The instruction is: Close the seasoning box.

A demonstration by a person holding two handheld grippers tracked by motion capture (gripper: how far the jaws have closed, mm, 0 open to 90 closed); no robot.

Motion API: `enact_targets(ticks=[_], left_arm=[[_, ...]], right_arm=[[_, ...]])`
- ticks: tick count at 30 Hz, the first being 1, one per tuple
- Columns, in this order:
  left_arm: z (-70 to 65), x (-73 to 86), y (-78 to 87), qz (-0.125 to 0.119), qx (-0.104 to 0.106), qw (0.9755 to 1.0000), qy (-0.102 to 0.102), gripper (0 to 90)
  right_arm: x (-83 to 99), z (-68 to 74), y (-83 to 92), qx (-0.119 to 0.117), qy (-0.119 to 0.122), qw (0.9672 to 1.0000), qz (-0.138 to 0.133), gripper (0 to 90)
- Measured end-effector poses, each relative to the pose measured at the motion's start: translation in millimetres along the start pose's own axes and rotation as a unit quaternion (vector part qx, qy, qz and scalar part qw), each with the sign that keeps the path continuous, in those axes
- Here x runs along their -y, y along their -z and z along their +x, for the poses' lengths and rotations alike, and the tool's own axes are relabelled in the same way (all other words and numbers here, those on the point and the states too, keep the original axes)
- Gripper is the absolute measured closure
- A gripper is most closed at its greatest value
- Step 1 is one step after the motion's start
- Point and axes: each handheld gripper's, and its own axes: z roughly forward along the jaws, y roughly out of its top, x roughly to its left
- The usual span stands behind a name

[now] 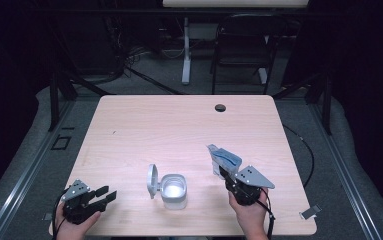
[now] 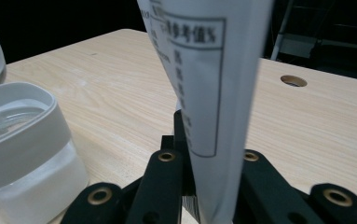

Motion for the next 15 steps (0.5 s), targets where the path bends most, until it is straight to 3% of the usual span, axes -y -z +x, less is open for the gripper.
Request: enact_targets(ticks=[6,15], left_arm=[[1.2,1.2,-0.2,-0.004,-0.001,1.0,0.003,57.6],[2.0,0.7,1.2,-0.003,-0.001,1.0,0.004,57.6]], right_arm=[[3.2,-3.6,-2.7,0.004,-0.006,1.0,0.002,86.0],[11.4,-7.0,-11.0,0.017,-0.005,0.9991,0.038,86.5]])
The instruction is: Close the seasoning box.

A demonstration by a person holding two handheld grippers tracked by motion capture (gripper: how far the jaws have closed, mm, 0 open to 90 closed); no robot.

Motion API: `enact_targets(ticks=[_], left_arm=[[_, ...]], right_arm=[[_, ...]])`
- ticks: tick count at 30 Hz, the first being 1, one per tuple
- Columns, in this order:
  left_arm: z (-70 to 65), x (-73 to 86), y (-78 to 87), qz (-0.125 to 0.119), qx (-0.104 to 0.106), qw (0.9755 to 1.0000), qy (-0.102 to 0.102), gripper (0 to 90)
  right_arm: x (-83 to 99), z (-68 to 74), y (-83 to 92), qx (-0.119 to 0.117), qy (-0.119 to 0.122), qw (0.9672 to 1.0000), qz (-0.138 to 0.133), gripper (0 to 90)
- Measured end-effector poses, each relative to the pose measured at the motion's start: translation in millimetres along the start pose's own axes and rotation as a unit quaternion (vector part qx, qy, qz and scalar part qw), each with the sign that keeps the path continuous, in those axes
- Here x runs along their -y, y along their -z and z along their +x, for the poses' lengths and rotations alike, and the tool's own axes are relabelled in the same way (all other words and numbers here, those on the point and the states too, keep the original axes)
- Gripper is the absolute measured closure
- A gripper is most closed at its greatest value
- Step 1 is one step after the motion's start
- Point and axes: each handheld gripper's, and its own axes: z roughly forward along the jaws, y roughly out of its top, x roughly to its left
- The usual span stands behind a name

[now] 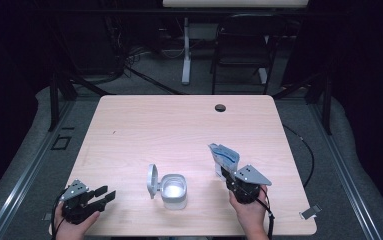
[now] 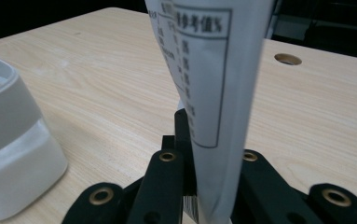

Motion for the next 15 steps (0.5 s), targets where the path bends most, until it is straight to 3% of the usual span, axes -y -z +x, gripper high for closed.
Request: enact_targets(ticks=[15], left_arm=[[-0.7,0.2,-0.8,-0.002,-0.002,1.0,0.0,57.6]], right_arm=[[15.6,-5.9,-17.0,0.005,-0.005,0.9989,0.046,86.4]])
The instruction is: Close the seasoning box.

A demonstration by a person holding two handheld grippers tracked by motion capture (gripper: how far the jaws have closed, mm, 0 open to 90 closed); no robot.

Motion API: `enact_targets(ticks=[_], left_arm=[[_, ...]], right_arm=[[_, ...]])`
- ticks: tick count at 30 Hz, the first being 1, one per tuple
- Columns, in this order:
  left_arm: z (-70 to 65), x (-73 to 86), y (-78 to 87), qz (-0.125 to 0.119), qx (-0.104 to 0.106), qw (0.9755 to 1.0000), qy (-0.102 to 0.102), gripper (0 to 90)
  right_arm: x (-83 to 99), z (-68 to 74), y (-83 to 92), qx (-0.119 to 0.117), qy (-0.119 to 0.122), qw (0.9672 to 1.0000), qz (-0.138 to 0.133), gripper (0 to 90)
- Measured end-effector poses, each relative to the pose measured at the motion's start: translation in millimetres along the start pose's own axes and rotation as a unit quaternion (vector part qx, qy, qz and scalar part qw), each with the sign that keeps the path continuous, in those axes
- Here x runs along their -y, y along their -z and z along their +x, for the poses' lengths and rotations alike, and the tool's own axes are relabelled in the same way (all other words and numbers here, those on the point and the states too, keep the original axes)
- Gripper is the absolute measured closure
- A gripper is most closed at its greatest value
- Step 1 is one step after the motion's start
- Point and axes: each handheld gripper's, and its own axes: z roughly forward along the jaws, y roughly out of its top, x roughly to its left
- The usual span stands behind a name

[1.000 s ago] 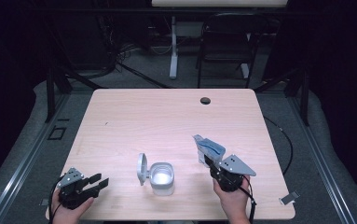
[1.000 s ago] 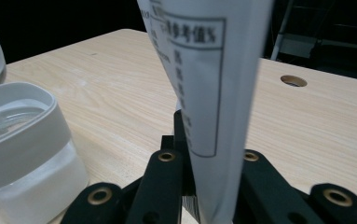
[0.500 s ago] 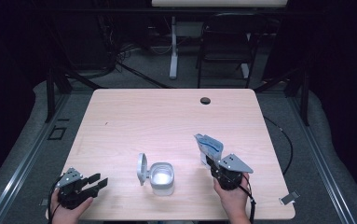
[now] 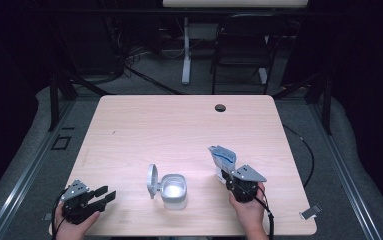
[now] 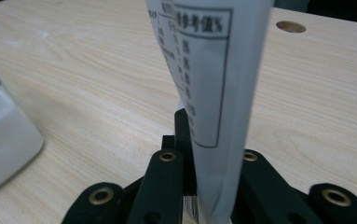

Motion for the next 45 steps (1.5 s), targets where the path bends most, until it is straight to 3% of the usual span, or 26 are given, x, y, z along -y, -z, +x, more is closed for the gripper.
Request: enact_targets(ticks=[12,33,45], left_arm=[[0.3,0.4,-0.4,0.001,0.002,1.0,0.0,57.5],[0.1,-0.7,0.5,0.0,0.001,1.0,-0.001,57.4],[-1.0,-3.4,-0.8,0.004,0.004,1.0,-0.003,57.4]], right_arm=[[4.3,-3.0,-2.9,-0.004,-0.006,0.9999,0.014,84.1],[7.2,-4.3,2.2,-0.008,0.011,0.9997,0.022,76.9],[10.0,-3.7,5.4,-0.006,0.02,0.9997,0.014,62.3]])
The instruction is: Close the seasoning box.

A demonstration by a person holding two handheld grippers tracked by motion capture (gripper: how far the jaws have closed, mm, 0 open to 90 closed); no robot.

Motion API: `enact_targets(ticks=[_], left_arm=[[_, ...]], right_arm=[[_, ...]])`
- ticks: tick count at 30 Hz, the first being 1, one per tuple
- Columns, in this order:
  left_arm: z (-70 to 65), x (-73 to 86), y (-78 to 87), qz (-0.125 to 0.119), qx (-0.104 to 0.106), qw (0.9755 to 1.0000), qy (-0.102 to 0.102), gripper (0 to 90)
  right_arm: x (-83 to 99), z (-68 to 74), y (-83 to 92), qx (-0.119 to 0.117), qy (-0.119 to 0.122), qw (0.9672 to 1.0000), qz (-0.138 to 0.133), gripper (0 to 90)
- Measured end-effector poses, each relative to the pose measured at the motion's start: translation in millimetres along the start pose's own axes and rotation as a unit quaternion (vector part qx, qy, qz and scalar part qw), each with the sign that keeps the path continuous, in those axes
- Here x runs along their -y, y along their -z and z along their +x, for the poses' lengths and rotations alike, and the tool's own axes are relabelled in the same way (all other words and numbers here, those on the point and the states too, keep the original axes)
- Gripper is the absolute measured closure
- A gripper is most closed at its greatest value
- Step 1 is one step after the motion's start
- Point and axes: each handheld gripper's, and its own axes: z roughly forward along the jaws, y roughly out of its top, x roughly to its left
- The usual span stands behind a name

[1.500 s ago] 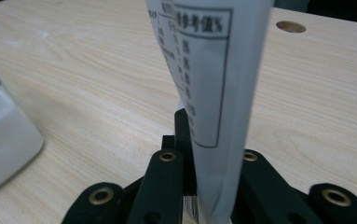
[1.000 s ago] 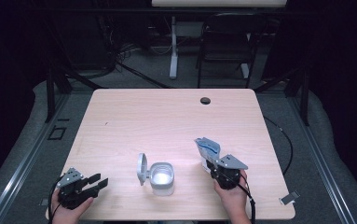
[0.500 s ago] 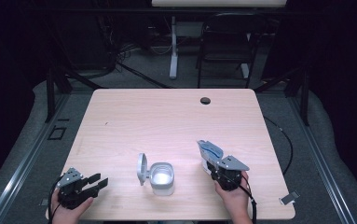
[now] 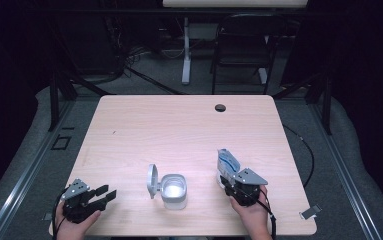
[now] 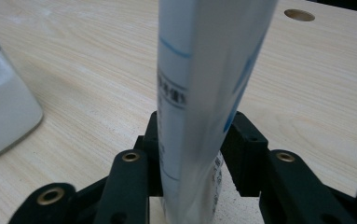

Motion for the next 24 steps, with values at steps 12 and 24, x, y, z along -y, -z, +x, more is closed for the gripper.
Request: enact_targets(ticks=[12,24], left_arm=[[-1.4,-0.6,-1.2,-0.007,0.0,1.0,0.001,57.4],[-2.8,-3.1,-0.7,-0.009,0.002,1.0,-0.001,57.3]], right_arm=[[0.5,3.3,5.1,0.008,0.016,0.9997,-0.015,50.0],[1.0,5.4,11.4,-0.004,0.012,0.9997,-0.022,41.1]])
